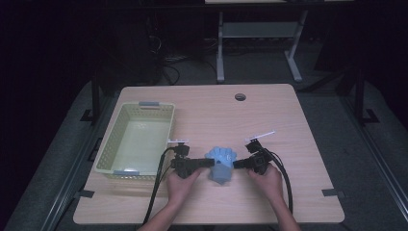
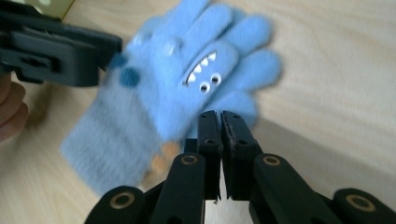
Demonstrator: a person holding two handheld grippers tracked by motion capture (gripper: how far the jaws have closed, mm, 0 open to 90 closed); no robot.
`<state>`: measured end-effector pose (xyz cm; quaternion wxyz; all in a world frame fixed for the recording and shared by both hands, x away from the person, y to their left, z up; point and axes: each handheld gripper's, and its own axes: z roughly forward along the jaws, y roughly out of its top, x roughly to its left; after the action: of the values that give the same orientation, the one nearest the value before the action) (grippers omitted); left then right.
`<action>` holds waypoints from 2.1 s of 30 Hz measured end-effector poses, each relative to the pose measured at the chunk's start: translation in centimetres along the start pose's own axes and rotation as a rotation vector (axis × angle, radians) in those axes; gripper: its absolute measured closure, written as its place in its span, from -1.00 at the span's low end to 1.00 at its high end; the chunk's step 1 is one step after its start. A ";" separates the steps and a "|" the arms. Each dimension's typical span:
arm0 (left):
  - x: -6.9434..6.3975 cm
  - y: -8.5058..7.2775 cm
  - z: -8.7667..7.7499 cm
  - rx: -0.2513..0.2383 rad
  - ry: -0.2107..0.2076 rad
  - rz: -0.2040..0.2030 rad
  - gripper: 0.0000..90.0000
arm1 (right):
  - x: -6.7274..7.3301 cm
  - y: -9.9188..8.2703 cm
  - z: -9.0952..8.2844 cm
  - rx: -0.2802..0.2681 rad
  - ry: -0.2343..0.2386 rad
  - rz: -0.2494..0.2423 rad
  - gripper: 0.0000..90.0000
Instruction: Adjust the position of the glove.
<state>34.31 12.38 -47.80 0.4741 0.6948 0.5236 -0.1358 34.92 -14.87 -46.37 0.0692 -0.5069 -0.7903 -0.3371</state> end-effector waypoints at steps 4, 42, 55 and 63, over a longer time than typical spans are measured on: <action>0.1 0.4 0.4 -0.004 0.019 0.012 0.62 | -0.3 0.4 0.3 -0.022 0.002 0.009 0.98; -0.1 -2.7 -0.9 0.037 -0.178 -0.064 0.24 | 0.9 -1.8 -0.9 0.050 0.195 -0.011 0.73; 0.1 -2.1 -0.1 0.035 -0.081 -0.080 0.22 | 0.7 -1.5 -0.2 -0.043 0.170 0.103 0.31; -0.3 -2.1 0.0 0.053 -0.065 -0.043 0.27 | 0.9 -1.9 0.0 -0.042 0.157 0.129 0.23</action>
<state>32.42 12.20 -48.67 0.4692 0.6910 0.5188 -0.1821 32.86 -14.67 -46.91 0.1419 -0.5299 -0.7412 -0.3871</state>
